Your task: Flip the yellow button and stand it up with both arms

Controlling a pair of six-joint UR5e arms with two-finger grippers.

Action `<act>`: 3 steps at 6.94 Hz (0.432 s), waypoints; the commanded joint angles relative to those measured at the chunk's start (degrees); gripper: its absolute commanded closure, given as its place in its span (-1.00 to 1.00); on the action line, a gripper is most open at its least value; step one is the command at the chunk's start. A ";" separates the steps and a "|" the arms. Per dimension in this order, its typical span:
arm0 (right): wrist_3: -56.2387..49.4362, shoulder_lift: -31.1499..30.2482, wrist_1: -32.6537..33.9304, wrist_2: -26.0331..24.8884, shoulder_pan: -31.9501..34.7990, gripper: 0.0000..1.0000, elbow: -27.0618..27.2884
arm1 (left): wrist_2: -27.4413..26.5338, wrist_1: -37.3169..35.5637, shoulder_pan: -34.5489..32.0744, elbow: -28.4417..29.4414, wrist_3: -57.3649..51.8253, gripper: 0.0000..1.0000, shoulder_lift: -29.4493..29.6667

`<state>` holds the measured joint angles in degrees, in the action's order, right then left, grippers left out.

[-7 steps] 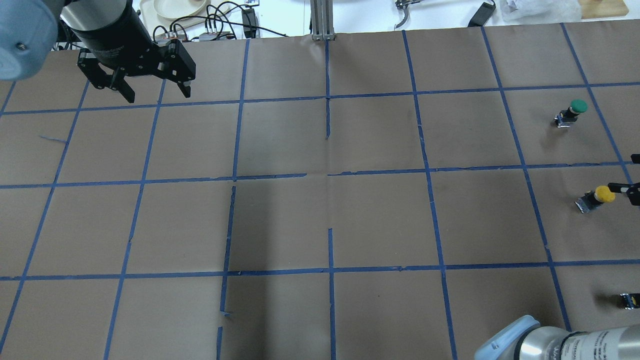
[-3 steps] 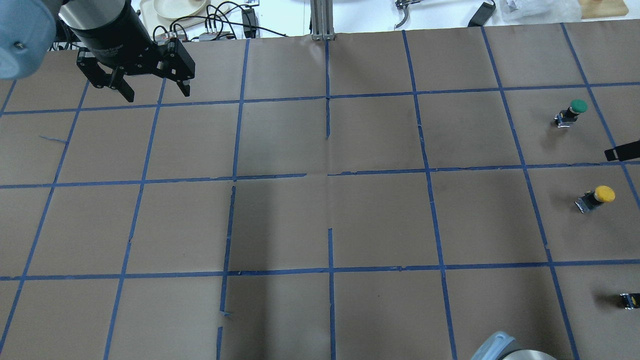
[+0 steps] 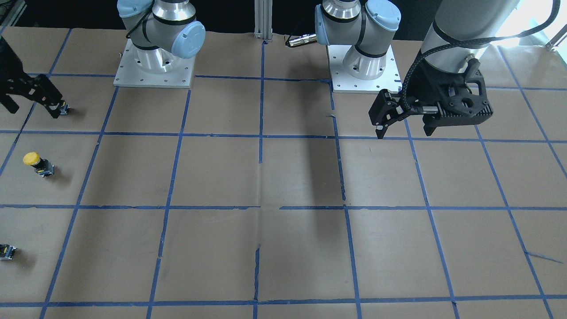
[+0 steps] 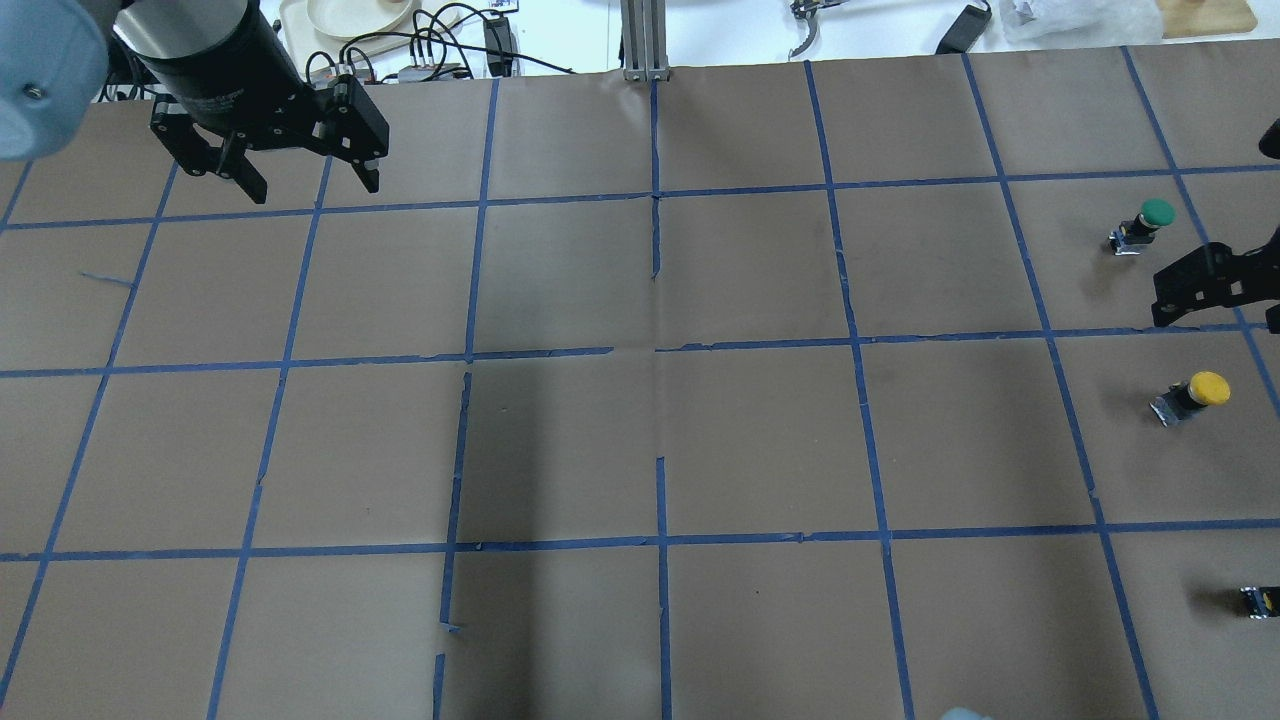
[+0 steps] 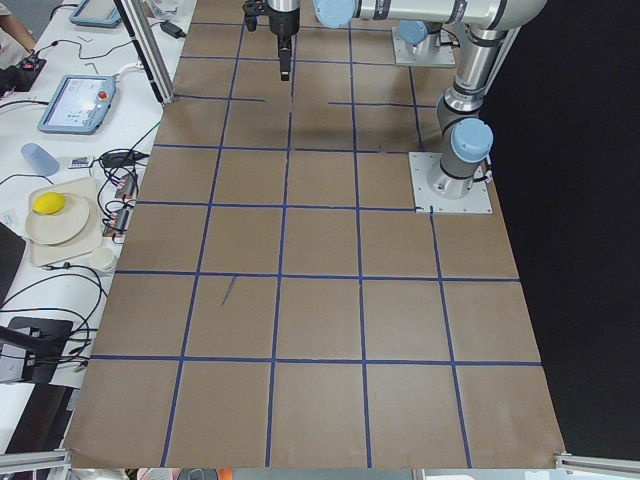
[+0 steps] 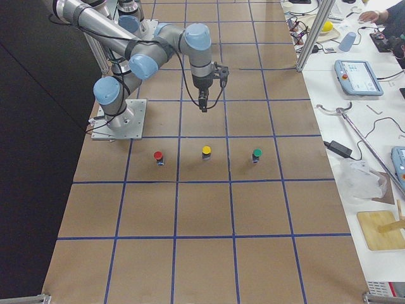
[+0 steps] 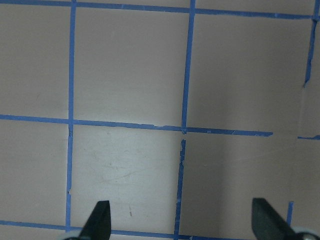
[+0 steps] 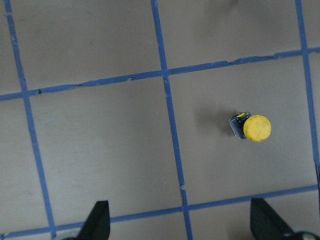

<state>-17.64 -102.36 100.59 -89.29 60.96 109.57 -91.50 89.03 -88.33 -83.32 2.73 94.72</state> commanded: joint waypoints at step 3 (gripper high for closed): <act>27.02 3.98 -12.02 -6.74 18.43 -1.00 -9.45 | 0.00 0.00 0.00 -0.09 0.09 -0.99 -0.41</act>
<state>4.63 -100.89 87.96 -92.69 73.07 101.34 -91.50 89.03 -88.27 -83.34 2.76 94.42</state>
